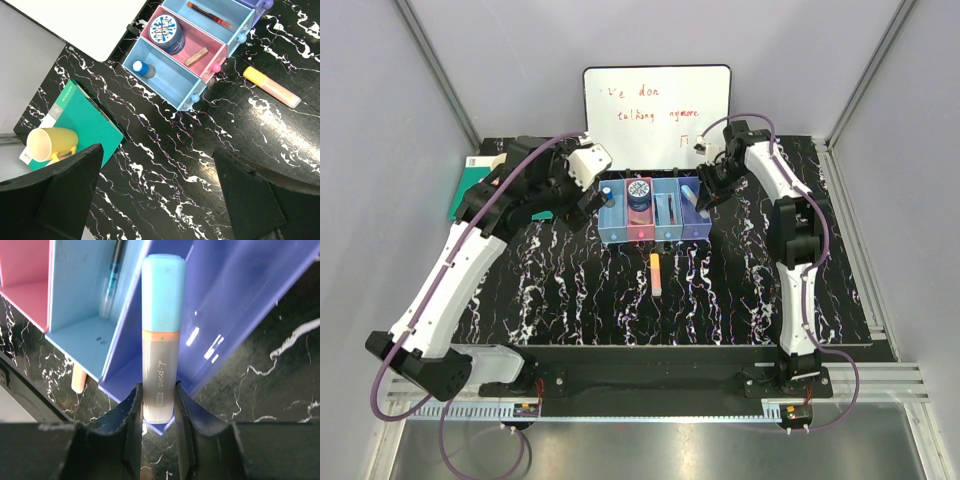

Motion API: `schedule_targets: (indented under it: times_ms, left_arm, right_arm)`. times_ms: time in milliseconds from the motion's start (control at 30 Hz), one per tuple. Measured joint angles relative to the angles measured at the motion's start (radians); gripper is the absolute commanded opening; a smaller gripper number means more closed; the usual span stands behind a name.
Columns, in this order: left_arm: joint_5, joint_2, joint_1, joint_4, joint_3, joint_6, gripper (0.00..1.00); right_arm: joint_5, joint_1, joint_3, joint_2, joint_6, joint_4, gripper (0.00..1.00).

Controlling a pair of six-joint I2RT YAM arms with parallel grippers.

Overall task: Sort the stationery into containers
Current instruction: Place the pen in the storage box.

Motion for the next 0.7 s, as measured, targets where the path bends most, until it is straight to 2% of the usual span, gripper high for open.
schedule_targets:
  times_ms: [100,133,200,700]
  left_arm:
    - [0.006,0.006,-0.002,0.000,0.000,0.000,0.99]
    - [0.009,0.008,-0.003,0.000,0.000,0.000,0.99]
    - [0.013,0.013,-0.005,0.000,0.000,0.000,0.99]
    - [0.060,0.031,-0.021,0.011,-0.002,-0.001,0.99]
  right_arm:
    - [0.000,0.008,0.025,0.017,0.000,0.003,0.05]
    - [0.000,0.010,0.031,0.022,0.000,0.001,0.15]
    - [0.002,0.011,0.047,0.033,0.000,0.001,0.23]
    - [0.029,0.032,0.070,0.048,-0.007,0.001,0.47]
